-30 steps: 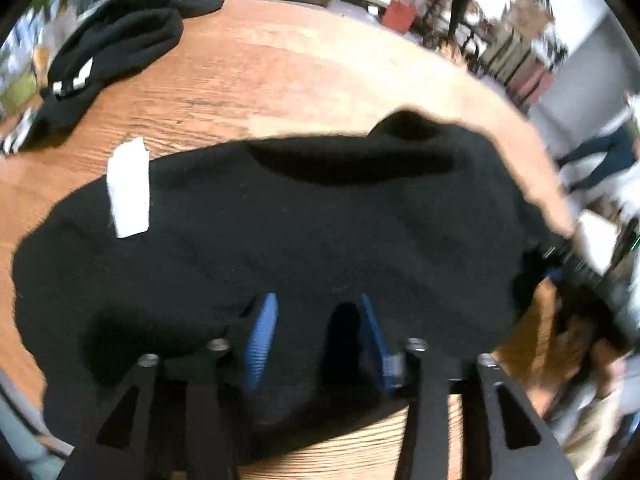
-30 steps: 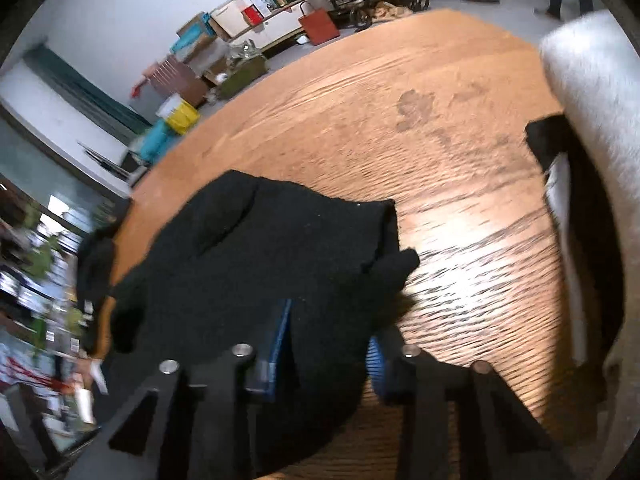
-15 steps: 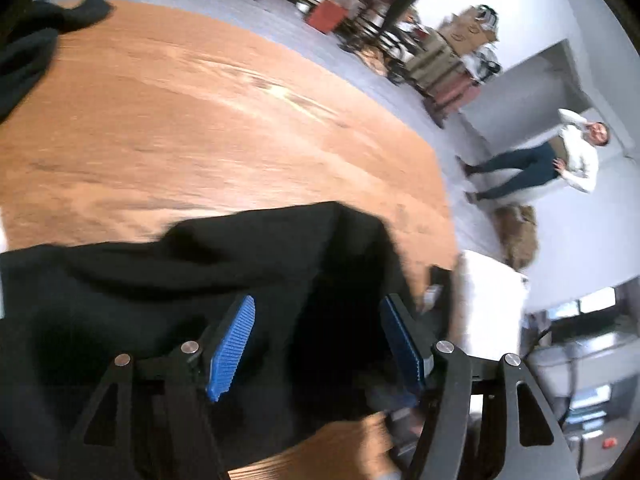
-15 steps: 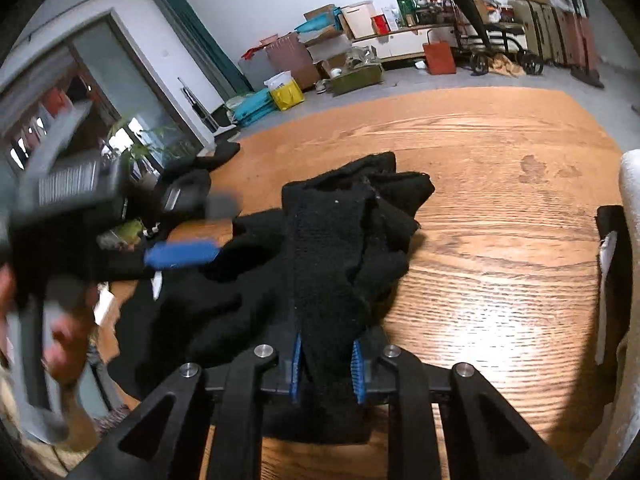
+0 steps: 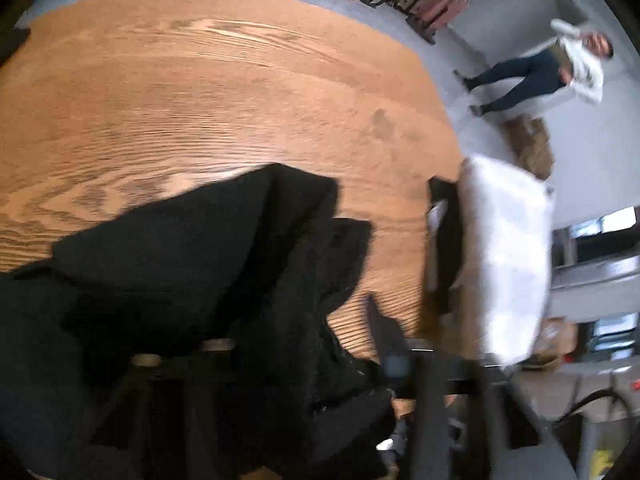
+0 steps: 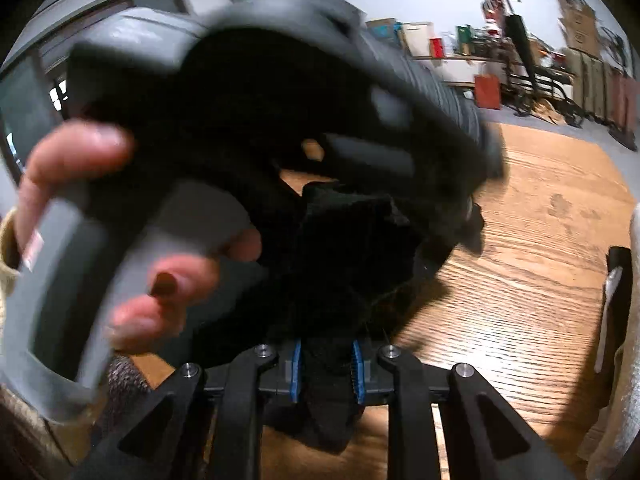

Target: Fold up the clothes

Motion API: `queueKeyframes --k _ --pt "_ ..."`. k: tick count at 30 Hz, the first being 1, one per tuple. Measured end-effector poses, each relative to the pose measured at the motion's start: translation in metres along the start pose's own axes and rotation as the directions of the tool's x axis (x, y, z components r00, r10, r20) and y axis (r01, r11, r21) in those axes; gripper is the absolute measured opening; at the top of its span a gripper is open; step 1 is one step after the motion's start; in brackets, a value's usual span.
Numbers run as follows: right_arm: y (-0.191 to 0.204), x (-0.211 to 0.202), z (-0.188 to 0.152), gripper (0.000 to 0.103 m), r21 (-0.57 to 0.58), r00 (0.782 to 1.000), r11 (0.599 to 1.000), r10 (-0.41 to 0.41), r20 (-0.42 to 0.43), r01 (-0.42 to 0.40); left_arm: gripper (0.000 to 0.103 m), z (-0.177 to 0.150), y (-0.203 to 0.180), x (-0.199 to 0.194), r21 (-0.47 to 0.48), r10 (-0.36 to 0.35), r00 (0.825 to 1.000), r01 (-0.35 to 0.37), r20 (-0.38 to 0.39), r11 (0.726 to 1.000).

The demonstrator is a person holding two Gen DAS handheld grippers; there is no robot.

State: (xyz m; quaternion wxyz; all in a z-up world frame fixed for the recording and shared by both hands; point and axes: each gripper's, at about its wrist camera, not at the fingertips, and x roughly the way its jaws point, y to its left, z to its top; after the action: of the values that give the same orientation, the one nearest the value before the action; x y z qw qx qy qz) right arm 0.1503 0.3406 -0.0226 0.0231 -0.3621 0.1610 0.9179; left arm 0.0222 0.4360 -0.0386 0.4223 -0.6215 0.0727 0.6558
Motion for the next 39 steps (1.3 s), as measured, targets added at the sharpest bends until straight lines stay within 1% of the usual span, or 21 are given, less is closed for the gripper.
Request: queueKeyframes --k 1,3,6,9,13,14,15,16,17,18,19,20,21,23,26,29,30,32,35,37,39 --pt "0.004 0.001 0.0 0.021 -0.008 1.0 1.0 0.002 -0.007 -0.002 0.023 -0.004 0.004 -0.005 0.002 0.002 1.0 -0.002 0.019 1.0" --pt "0.019 0.001 0.0 0.021 -0.046 1.0 0.999 0.008 -0.008 -0.008 0.02 -0.01 0.017 -0.019 -0.01 -0.018 0.998 0.019 0.062 1.0" --pt "0.048 -0.001 0.003 0.021 -0.128 1.0 0.992 0.012 0.006 -0.011 0.018 -0.022 0.043 -0.053 -0.055 -0.049 0.989 0.057 0.138 0.997" --pt "0.087 0.002 0.01 0.021 -0.209 0.999 0.977 0.046 0.021 -0.04 0.018 -0.033 0.073 -0.091 -0.091 -0.048 0.974 0.069 0.223 0.993" --pt "0.142 0.016 0.013 0.023 -0.283 0.993 0.953 0.117 0.021 -0.106 0.018 -0.057 0.121 -0.141 -0.147 -0.038 0.947 0.089 0.32 0.985" --pt "0.152 0.016 0.011 0.028 -0.301 0.99 0.945 0.142 0.015 -0.131 0.018 -0.065 0.134 -0.153 -0.158 -0.034 0.939 0.094 0.342 0.983" --pt "0.162 0.016 0.008 0.041 -0.319 0.986 0.935 0.167 0.008 -0.156 0.018 -0.073 0.148 -0.165 -0.169 -0.036 0.93 0.104 0.366 0.98" --pt "0.172 0.016 0.006 0.05 -0.336 0.981 0.924 0.192 0.001 -0.18 0.018 -0.081 0.161 -0.177 -0.179 -0.032 0.92 0.11 0.39 0.978" --pt "0.182 0.017 0.004 0.063 -0.353 0.976 0.913 0.216 -0.007 -0.205 0.018 -0.087 0.172 -0.188 -0.19 -0.02 0.911 0.107 0.411 0.976" --pt "0.192 0.017 0.001 0.068 -0.37 0.971 0.901 0.24 -0.015 -0.229 0.018 -0.094 0.184 -0.199 -0.202 -0.008 0.902 0.105 0.432 0.974" --pt "0.202 0.017 -0.001 0.069 -0.386 0.964 0.887 0.264 -0.023 -0.252 0.018 -0.099 0.195 -0.208 -0.212 0.009 0.894 0.097 0.448 0.972" --pt "0.212 0.018 -0.003 0.069 -0.402 0.957 0.873 0.288 -0.032 -0.276 0.018 -0.1 0.204 -0.215 -0.222 0.032 0.89 0.078 0.454 0.972" --pt "0.219 0.018 -0.005 0.069 -0.415 0.957 0.866 0.289 -0.037 -0.278 0.018 -0.102 0.214 -0.222 -0.231 0.055 0.886 0.059 0.459 0.971" --pt "0.218 0.026 0.0 0.071 -0.421 0.962 0.868 0.269 -0.047 -0.263 0.018 -0.104 0.232 -0.235 -0.249 0.104 0.881 0.016 0.462 0.968" --pt "0.215 0.047 0.013 0.071 -0.414 0.967 0.874 0.245 -0.074 -0.253 0.018 -0.099 0.257 -0.241 -0.266 0.174 0.891 -0.063 0.419 0.962" --pt "0.211 0.068 0.027 0.071 -0.408 0.97 0.88 0.221 -0.101 -0.243 0.018 -0.094 0.286 -0.234 -0.289 0.236 0.899 -0.13 0.369 0.948" --pt "0.21 0.075 0.031 0.071 -0.406 0.971 0.882 0.213 -0.11 -0.239 0.018 -0.094 0.297 -0.232 -0.296 0.245 0.902 -0.141 0.354 0.945" --pt "0.208 0.089 0.04 0.071 -0.402 0.972 0.886 0.197 -0.128 -0.232 0.018 -0.095 0.315 -0.231 -0.306 0.24 0.908 -0.134 0.344 0.943" --pt "0.204 0.11 0.054 0.071 -0.396 0.973 0.891 0.173 -0.156 -0.221 0.018 -0.091 0.343 -0.236 -0.309 0.221 0.908 -0.108 0.356 0.945" --pt "0.202 0.124 0.063 0.07 -0.392 0.972 0.895 0.156 -0.174 -0.214 0.018 -0.083 0.354 -0.239 -0.301 0.239 0.903 -0.131 0.356 0.944" --pt "0.203 0.138 0.07 0.07 -0.39 0.969 0.895 0.155 -0.191 -0.219 0.018 -0.074 0.365 -0.232 -0.296 0.293 0.904 -0.201 0.311 0.934"
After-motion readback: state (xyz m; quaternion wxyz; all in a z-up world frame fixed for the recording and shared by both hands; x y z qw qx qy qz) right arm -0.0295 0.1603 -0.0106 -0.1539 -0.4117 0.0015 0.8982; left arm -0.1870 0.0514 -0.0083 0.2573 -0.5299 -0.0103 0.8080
